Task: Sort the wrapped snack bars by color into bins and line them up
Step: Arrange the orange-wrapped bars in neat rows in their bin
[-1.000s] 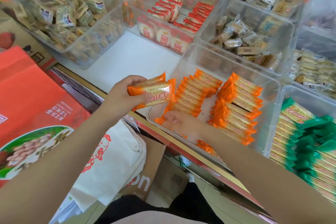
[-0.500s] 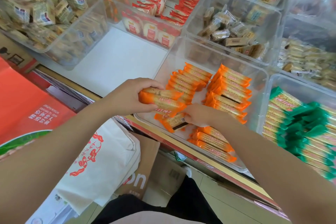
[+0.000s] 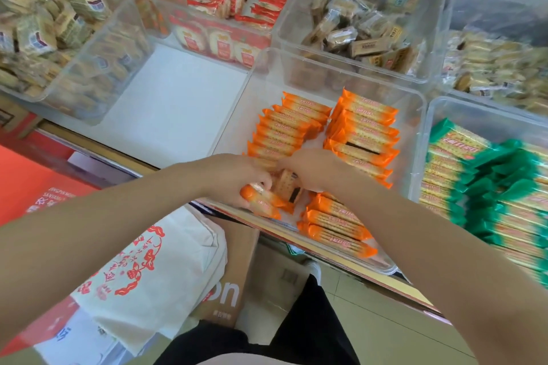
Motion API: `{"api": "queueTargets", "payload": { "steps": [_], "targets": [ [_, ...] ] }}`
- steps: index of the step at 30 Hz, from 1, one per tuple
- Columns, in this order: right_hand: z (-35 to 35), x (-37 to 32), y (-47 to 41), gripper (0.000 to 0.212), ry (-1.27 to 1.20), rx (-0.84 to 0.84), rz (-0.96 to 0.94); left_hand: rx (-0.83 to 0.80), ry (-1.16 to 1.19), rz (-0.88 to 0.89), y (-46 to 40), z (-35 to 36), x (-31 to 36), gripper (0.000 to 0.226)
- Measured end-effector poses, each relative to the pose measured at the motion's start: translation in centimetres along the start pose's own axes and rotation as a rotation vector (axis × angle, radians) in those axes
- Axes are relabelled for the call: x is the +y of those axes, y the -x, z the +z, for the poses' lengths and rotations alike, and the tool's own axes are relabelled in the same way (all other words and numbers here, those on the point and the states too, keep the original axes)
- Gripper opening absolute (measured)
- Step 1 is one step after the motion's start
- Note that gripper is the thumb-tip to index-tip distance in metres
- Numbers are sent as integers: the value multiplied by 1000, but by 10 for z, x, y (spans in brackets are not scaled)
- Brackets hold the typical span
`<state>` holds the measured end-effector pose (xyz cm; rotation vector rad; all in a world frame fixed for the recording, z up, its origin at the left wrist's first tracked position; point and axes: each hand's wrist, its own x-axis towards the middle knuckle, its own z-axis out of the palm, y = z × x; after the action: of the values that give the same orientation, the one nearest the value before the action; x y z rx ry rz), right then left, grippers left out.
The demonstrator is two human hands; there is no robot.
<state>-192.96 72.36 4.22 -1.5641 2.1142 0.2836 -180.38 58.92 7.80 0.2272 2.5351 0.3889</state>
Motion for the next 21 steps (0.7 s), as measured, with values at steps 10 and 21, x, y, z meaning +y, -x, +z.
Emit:
{"api": "queueTargets", "payload": {
  "steps": [10,21],
  "targets": [
    [-24,21,39,35,-295,232,84,5,-400,-150,-31,13,0,41],
    [-24,20,72,9,-1732,-15,384,122,-90,-273,-15,-5,2,73]
  ]
}}
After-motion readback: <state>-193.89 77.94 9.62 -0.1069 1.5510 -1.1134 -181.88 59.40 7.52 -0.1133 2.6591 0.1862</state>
